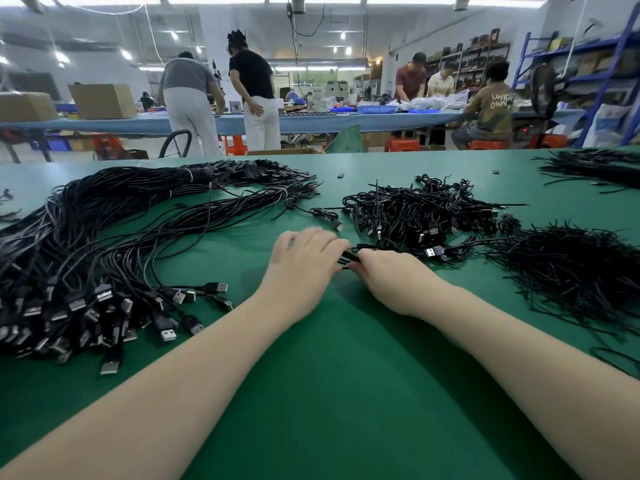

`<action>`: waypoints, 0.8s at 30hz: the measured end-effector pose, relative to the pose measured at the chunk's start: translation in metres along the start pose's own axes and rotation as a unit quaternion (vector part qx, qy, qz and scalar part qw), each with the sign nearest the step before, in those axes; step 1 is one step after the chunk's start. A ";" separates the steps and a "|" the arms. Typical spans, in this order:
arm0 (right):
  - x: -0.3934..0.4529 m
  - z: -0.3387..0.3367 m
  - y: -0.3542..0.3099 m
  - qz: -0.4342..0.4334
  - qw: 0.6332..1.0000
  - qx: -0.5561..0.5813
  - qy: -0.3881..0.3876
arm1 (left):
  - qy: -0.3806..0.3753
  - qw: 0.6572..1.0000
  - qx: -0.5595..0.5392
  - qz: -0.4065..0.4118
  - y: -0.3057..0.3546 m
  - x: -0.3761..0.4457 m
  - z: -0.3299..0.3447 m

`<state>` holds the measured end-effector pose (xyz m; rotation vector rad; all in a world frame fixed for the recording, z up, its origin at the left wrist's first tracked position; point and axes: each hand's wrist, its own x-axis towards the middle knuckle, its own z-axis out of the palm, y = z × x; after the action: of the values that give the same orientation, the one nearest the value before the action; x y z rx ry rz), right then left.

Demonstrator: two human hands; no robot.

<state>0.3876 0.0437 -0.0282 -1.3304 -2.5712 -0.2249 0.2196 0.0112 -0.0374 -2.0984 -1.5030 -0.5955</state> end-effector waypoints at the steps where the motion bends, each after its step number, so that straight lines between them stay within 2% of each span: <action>1: 0.000 -0.001 -0.001 -0.005 1.000 0.011 -0.018 | -0.016 1.000 0.007 0.016 -0.002 0.000 0.001; 5: 0.004 -0.009 0.003 0.007 0.992 0.088 -0.085 | -0.056 0.995 0.046 0.074 -0.007 0.003 -0.001; 8: 0.005 -0.011 0.000 -0.001 0.992 0.081 -0.101 | -0.101 0.991 0.064 0.061 -0.007 0.005 -0.004; 11: 0.010 -0.016 0.000 -0.082 0.991 -0.098 -0.050 | -0.122 0.991 0.046 0.033 -0.004 0.004 -0.006; 13: 0.012 -0.020 0.000 -0.152 0.966 -0.210 0.007 | -0.123 0.992 0.017 0.011 -0.001 0.001 -0.008; 15: 0.012 -0.028 0.001 -0.203 0.938 -0.280 0.031 | -0.129 0.992 -0.010 -0.008 0.002 0.002 -0.009; 19: 0.006 -0.045 0.003 -0.229 0.896 -0.379 0.041 | -0.189 0.969 -0.141 -0.068 0.005 0.007 -0.012; 21: 0.003 -0.050 -0.001 -0.206 0.894 -0.397 0.004 | -0.172 0.974 -0.130 -0.073 0.008 0.003 -0.010; 24: -0.002 -0.067 -0.002 -0.058 0.931 -0.350 -0.084 | -0.131 0.979 -0.120 -0.095 0.006 -0.006 -0.002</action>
<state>0.3965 0.0244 0.0353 -1.4406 -2.8367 -1.1914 0.2236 0.0036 -0.0406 -2.3048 -1.8759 -0.6144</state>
